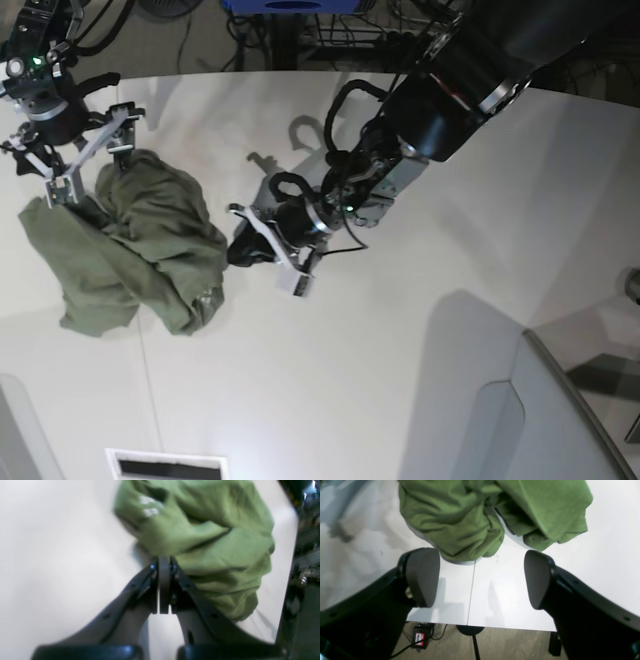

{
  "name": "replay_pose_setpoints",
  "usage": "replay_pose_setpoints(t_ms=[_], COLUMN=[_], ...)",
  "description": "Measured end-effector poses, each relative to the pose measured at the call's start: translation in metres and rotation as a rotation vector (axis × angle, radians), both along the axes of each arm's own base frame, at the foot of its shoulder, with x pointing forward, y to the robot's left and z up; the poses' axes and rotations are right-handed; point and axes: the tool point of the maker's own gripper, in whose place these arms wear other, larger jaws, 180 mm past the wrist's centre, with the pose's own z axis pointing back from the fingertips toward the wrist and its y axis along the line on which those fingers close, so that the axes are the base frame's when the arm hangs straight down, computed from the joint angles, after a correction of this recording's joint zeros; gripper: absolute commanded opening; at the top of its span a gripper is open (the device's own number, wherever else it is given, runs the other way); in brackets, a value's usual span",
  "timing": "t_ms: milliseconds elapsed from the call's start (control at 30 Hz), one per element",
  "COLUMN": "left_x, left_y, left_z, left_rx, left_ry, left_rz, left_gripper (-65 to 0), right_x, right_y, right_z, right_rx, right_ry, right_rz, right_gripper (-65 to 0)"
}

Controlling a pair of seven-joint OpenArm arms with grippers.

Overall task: Layout the t-shirt on the table in an organized manner, then fold the t-shirt properly
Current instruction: 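Lift the grasped fabric with the left gripper while the right gripper descends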

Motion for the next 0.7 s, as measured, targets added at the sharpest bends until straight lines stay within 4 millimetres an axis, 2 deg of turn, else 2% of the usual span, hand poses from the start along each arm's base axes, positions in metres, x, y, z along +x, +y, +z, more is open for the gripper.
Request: replay_pose_setpoints(t_ms=[100, 167, 233, 333, 433, 500, 600, 700], left_x=[0.01, 0.017, 0.015, -0.002, -0.02, -0.027, -0.044, -0.07], left_y=[0.026, 0.034, 0.039, 0.048, 0.069, 0.085, 0.105, 0.113], left_z=[0.006, 0.018, 0.023, 0.015, 0.001, -0.002, -0.005, -0.004], left_rx=[0.046, 0.043, 0.043, 0.061, 0.103, 0.124, 0.153, 0.16], left_ry=[0.003, -0.027, -0.044, -0.028, -0.001, 0.0, 0.004, 0.011], left_rz=[0.036, 0.042, 0.034, 0.019, 0.014, 0.017, 0.016, -0.018], left_gripper=[-65.0, -65.0, -65.0, -65.0, -65.0, -65.0, -60.6, -65.0], right_x=[-0.003, -0.006, -0.004, 0.0, 0.002, 0.012, 0.037, 0.054], right_y=[0.0, 0.0, 0.0, 0.001, 0.001, 0.001, 0.001, 0.01], right_z=[-0.008, -0.014, -0.014, -0.012, -0.011, -0.006, 0.008, 0.014], right_rx=[0.01, 0.014, 0.013, 0.015, 0.015, 0.013, 0.014, 0.024], right_ry=[0.02, 0.041, 0.038, 0.023, 0.024, -0.001, -0.066, -0.096], right_rz=[-0.003, -0.006, -0.005, -0.003, -0.002, -0.002, 0.0, 0.023], right_gripper=[-16.8, -16.8, -16.8, -16.8, -16.8, -16.8, -16.8, -17.6])
